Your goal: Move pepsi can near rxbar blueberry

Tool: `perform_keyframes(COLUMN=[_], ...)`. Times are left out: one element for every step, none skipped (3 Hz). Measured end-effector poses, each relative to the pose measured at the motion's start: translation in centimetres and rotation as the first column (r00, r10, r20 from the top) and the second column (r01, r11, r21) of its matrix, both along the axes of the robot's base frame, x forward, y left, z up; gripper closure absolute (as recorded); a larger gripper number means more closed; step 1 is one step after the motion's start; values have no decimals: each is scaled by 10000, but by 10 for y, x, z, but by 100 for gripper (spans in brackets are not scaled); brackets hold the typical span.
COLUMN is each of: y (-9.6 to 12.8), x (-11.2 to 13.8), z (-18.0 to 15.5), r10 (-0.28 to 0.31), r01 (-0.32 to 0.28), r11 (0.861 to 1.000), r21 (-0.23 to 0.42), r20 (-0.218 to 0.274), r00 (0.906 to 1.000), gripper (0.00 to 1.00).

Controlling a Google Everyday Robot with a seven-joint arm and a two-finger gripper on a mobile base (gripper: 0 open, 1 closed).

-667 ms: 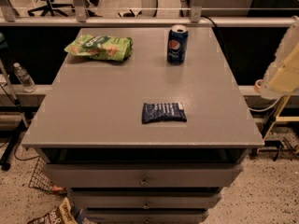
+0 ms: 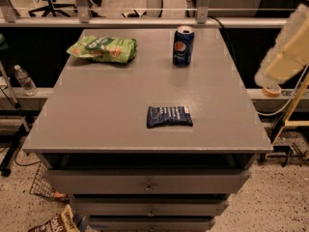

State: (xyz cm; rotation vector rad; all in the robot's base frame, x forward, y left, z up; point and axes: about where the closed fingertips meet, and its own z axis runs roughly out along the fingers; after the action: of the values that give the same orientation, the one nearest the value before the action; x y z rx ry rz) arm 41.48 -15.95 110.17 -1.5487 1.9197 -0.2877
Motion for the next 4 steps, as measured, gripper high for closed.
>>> perform_keyframes(y=[12, 36, 68, 76], x=[62, 127, 183, 195], z=[-3, -27, -67, -83], r10=[262, 602, 638, 667], r01=[-256, -351, 45, 165], r11=[9843, 9514, 9267, 9225], r21=[1748, 3060, 3759, 3856], r20=[-13, -729, -1692, -2012], r00=[9997, 9955, 9835, 9773], gripper=[0, 0, 0, 0])
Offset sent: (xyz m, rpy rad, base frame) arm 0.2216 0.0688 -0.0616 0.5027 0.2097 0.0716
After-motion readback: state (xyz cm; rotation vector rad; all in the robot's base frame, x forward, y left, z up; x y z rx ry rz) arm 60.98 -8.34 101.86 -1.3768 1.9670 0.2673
